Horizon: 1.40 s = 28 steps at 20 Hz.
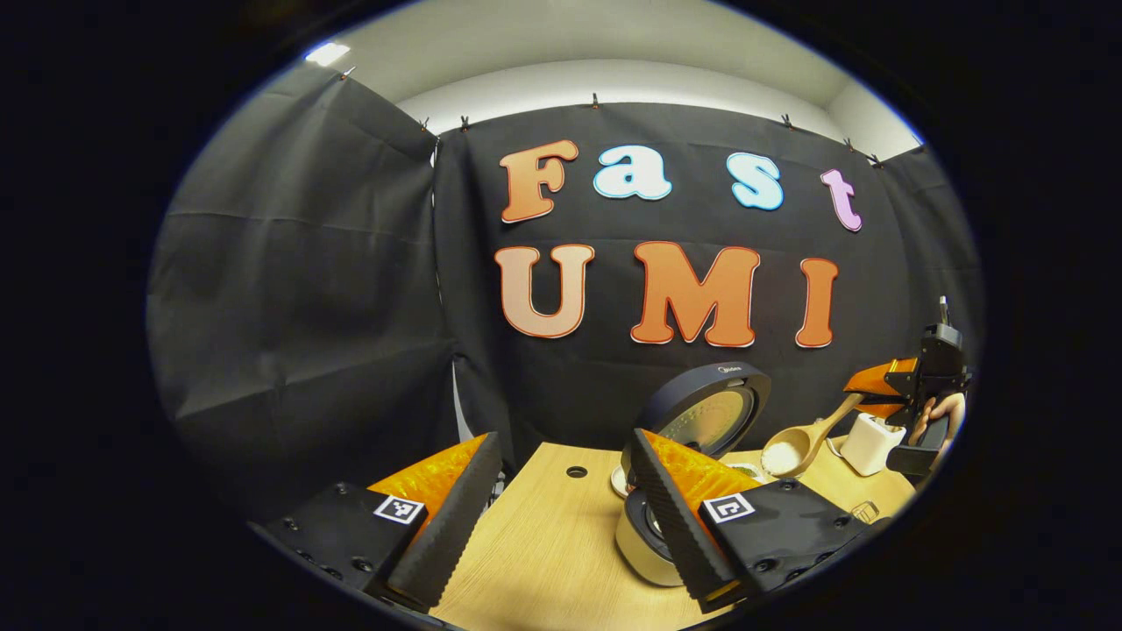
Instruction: Close the left gripper, press the button to open the rice cooker; take a wooden spoon from the chopstick holder with the right hand, scoop a spoonful of rice and pour it into the rice cooker, then put the wooden spoon back into the chopstick holder.
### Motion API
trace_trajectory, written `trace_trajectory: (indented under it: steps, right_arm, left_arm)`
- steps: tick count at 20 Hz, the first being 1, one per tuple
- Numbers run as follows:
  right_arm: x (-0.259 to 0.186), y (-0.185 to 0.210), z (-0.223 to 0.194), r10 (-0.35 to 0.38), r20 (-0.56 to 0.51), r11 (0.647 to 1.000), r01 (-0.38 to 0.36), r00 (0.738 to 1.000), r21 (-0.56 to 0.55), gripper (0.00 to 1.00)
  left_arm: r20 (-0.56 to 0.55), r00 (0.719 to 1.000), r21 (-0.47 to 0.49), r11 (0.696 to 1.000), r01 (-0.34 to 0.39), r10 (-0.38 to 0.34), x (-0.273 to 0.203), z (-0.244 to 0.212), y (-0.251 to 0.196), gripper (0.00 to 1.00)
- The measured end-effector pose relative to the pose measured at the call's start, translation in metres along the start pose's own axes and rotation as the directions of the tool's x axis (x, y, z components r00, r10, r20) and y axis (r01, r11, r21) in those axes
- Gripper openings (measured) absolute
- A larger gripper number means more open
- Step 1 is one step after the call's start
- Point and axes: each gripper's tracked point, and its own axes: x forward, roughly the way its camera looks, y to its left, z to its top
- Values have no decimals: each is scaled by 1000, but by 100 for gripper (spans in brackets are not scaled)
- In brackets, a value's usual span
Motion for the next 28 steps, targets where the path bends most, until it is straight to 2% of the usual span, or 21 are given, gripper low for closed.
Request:
trace_trajectory:
  steps: [13, 18, 28]
  right_arm:
    - [1, 26, -15, 58, -6, 987, -58, 998, -153, 11]
    - [-1, 32, -14, 75, 5, 975, -72, 997, -212, 11]
    - [-4, 48, -19, 116, 15, 944, -105, 993, -313, 11]
  left_arm:
    - [-4, 1000, 1, 1000, -12, 12, -3, -2, 8, 100]
    - [-2, 1000, -5, 1000, -16, 16, -3, 0, 10, 98]
    - [-6, 1000, 2, 1000, -16, 16, -3, 0, 11, 100]
